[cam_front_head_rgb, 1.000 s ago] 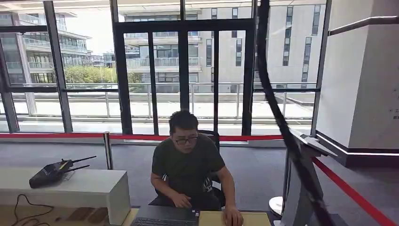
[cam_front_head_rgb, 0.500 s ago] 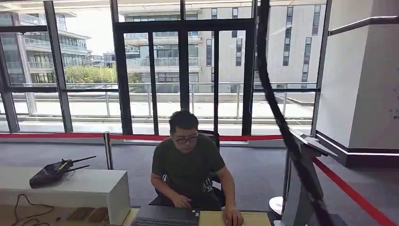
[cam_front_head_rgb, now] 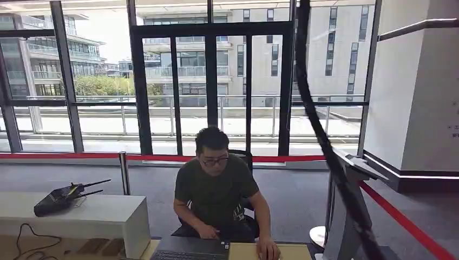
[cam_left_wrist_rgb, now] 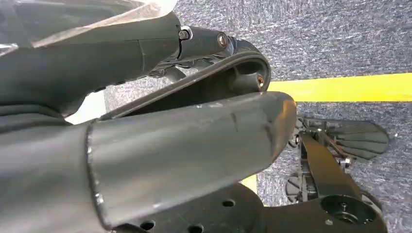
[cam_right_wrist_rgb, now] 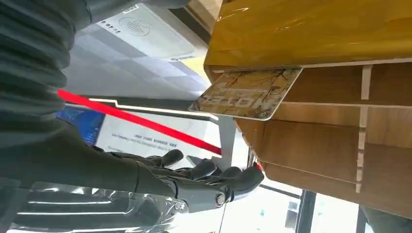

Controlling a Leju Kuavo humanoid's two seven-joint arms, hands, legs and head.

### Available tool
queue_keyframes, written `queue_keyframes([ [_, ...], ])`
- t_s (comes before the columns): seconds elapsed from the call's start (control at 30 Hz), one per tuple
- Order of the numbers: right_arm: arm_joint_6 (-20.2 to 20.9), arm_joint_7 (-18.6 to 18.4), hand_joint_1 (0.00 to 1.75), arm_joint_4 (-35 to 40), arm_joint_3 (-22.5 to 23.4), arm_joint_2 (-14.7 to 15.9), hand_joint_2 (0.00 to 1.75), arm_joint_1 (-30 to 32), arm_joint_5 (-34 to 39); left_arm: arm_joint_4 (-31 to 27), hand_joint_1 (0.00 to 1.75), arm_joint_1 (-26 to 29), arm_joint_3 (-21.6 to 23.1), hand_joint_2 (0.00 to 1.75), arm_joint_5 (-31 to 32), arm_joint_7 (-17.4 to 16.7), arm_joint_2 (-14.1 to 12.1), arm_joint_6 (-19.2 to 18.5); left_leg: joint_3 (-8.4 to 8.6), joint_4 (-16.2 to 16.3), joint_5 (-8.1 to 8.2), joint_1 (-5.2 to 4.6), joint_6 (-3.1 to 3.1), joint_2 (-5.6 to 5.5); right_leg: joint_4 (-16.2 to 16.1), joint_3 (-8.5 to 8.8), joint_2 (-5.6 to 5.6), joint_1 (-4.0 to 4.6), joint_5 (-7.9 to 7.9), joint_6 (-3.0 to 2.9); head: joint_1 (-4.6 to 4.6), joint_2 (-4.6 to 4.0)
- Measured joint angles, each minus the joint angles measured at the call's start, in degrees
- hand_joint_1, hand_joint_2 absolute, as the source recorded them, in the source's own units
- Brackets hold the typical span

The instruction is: Pass the card to the sensor for recognition and then transmit it.

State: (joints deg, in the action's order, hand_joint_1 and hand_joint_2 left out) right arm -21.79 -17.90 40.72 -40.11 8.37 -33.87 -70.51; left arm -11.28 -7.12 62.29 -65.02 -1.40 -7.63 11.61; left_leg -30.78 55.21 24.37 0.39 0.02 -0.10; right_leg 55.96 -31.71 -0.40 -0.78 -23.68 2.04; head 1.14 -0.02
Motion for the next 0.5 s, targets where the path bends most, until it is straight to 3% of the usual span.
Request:
queue_keyframes([
  [0.5,0.2,-0.1,0.00,-2.0,0.0,-0.1,1.75,0.0,-0.9,-0.1,0.00,0.0,0.5,0.00,0.1,0.3,-0.2,0.4,-0.01,0.0,0.00,0.00,0.00,0.00,0.0,0.01,0.00,0.00,0.00,0.00,-0.02,0.00],
])
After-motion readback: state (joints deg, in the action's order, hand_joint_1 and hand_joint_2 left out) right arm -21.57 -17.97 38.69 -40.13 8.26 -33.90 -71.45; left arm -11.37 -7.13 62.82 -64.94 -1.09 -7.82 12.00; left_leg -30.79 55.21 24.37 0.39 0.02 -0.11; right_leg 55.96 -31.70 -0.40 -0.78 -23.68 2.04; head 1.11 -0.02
